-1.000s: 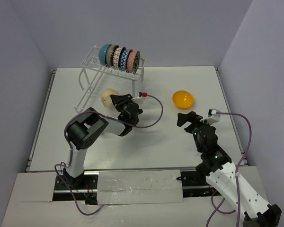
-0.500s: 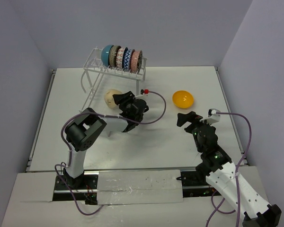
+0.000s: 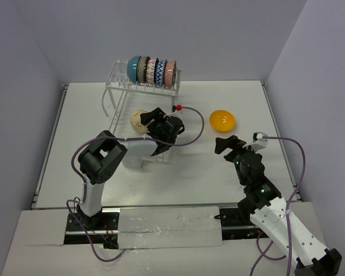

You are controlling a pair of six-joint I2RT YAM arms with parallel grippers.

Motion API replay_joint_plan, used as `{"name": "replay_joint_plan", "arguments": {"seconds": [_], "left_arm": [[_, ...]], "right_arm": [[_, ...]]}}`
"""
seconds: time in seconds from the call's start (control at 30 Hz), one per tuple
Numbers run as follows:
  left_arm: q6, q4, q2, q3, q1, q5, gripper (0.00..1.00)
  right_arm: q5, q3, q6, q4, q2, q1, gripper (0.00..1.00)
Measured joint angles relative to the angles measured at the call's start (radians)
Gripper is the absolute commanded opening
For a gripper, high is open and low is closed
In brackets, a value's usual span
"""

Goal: Load the bowls into the dish rack

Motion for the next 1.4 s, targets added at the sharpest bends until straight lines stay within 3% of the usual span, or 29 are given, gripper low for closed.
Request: {"name": "replay_joint_plan", "arguments": {"seconds": [0.33,0.83,1.17,1.4], "left_arm": [[-0.106,-0.143,-0.050,0.000,0.031,0.183,0.80],[-0.198,-0.282,-0.145,0.002,0.058,0.391,0.82],[-0.378,-0.433,-0.456,0.045,0.058,0.522,0.87],[-0.565,-0.489,-0.718,-0.013,0.122,0.681,0.90]], "right_arm": [[0.000,0.000,0.000,0.000,0.000,-0.001,1.00],[0.001,0.000,-0.001,0.000,0.008,-0.002,1.00],[0.065,0.048,0.013,-0.056,0.086,-0.028,0.99],[0.021,0.240,0.095,-0.157,0.362,-0.251,0.98]]}}
